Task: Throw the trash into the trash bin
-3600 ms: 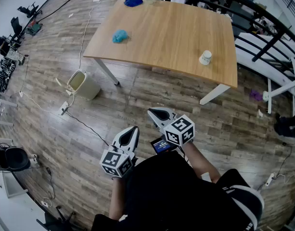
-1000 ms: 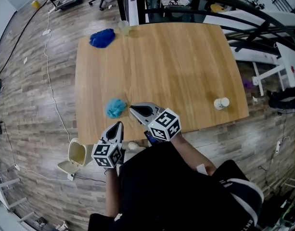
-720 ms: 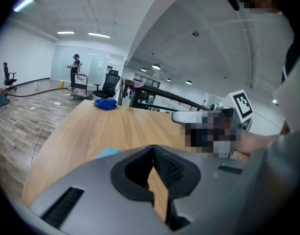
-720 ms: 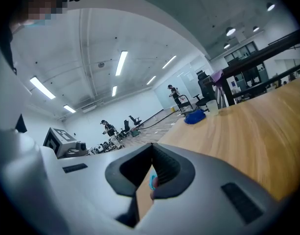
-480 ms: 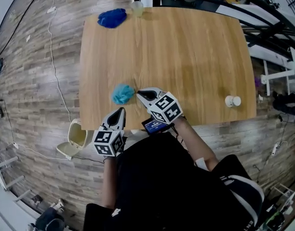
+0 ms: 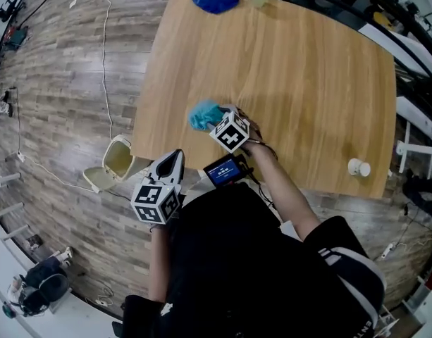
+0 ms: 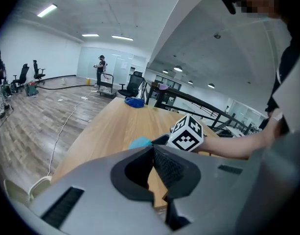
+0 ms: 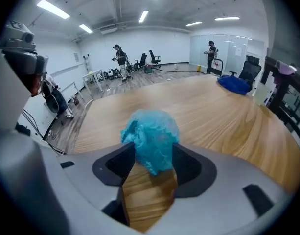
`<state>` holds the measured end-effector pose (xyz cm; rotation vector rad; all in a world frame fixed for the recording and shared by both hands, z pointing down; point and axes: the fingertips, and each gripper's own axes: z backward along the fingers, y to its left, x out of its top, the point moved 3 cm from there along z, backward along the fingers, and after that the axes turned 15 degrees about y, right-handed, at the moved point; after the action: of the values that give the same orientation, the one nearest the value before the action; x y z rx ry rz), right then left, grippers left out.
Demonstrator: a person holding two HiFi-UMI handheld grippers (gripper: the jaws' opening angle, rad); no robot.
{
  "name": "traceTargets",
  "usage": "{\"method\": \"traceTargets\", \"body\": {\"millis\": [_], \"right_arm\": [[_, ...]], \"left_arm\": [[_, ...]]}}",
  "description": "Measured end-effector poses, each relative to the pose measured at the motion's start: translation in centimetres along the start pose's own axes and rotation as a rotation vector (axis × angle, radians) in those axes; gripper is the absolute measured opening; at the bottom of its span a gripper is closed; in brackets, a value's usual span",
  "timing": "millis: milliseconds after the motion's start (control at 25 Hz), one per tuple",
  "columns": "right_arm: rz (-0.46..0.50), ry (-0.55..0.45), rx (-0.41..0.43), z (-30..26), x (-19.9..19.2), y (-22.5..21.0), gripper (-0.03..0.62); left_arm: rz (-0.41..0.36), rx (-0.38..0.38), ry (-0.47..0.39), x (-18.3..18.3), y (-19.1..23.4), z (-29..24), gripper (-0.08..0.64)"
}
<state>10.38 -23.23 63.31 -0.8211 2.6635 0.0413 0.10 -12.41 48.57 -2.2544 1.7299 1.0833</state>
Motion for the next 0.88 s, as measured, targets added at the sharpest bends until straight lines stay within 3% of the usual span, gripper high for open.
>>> {"method": "traceTargets", "body": {"millis": [80,160,200,560,720,880], "right_arm": [[0.012,0.022,-0.031,-1.0,0.5,-0.1,0.194],[0.017,0.03,-0.07,-1.6,0.9,-0.4,0.043],[0.011,0.028,-0.08,-1.7,1.0,-0.5,0.009],[-0.047,-0.061,-0.059,1.2,2.1,-0.9,0.005],[-0.112,-0.213,-0.029,5.7,3.1,-0.1,0.005],[-0.166,-0.417,-0.022,12.5,4.6,0.1,0.005]], "left_arm": [[0.042,0.012,-0.007,-1.0,0.8,0.9,0.008],[0.077,0.023,-0.006,-2.1,1.6,1.5,0.008],[0.088,0.028,-0.006,-2.6,1.9,1.6,0.008],[0.057,0.023,-0.028,-2.0,2.2,1.5,0.008],[0.053,0.018,-0.075,-0.9,2.4,2.1,0.008],[0.001,-0.012,-0.143,2.1,1.8,2.1,0.008]]}}
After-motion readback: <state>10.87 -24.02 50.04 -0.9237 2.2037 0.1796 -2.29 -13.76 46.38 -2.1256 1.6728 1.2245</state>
